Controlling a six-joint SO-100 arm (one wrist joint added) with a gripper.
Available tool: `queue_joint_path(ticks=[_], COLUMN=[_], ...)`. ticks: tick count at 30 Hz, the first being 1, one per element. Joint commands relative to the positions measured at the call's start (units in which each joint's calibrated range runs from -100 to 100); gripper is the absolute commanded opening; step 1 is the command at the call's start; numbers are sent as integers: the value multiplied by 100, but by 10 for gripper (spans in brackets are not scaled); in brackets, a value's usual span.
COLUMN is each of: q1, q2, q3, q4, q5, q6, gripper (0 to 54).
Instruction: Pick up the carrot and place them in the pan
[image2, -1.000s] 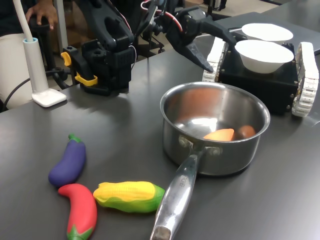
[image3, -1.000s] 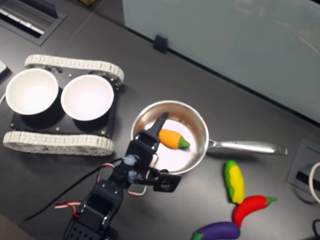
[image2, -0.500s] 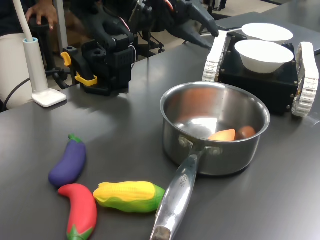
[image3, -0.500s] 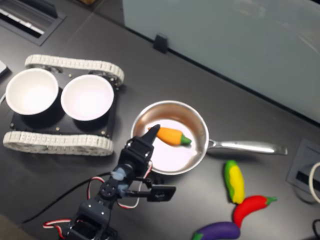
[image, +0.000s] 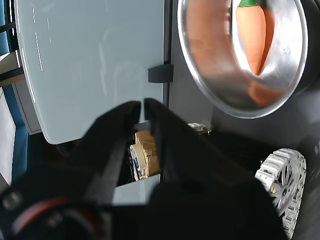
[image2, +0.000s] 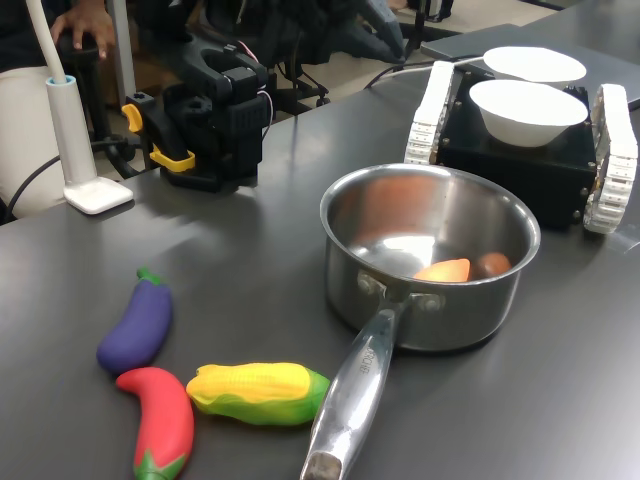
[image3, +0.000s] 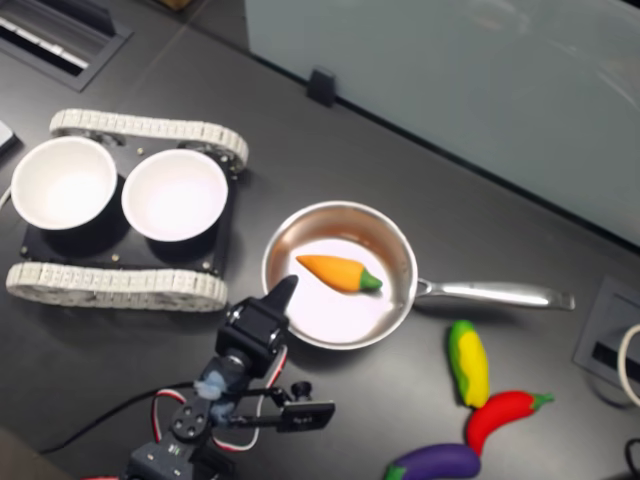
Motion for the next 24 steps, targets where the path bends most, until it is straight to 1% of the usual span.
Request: queue_joint_path(ticks=[1, 4, 11, 19, 24], q1=[85, 153, 555, 658, 692], q2=[-426, -603, -822, -1244, -1497], q3=[-279, -370, -670, -561, -497], q4=[288, 467, 902, 1260, 1593], q5=[-44, -44, -39, 34, 88], q6=[-196, -255, -608, -658, -658], gripper=[0, 0, 0, 0, 0])
